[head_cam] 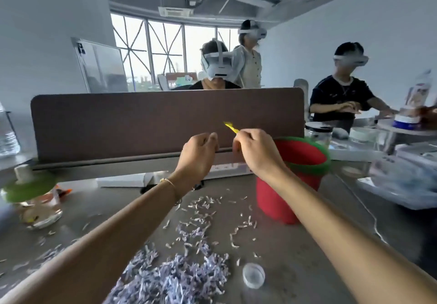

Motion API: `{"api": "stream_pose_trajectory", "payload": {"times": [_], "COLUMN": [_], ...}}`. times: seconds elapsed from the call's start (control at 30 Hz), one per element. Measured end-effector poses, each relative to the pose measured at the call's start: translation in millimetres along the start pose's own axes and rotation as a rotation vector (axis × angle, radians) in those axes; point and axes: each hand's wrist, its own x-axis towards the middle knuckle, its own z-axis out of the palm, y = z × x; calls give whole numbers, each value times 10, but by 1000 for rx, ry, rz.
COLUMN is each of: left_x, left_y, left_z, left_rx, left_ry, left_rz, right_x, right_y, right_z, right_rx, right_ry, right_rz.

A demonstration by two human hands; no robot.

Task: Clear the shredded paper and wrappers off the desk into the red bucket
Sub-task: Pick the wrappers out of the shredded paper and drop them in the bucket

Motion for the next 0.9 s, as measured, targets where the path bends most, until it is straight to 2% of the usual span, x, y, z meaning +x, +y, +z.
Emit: {"api": "stream_pose_trajectory", "payload": {"times": [0.1,0.2,0.4,0.57,0.73,0.9], "left_x": [191,275,423,607,806,767], "left_y": [222,378,556,656,655,638], "left_z": [284,537,875,1148,1462,1521], "left_rx": [-117,-191,-365,-395,-104,291], "left_ry": [-63,-111,-217,-282,-301,-514], "left_rz": [6,2,-32,2,144,232], "right_x": [301,530,616,589,479,322], "right_y": [210,492,925,1038,1066,1037], "right_z": [-342,-586,-851,-1048,-1243,-1357], "right_rx": [-91,-157,-371,-297,-358,-460], "right_ry": [47,14,-302,-253,-126,-97], "right_rz": [62,134,217,163,73,-11]}}
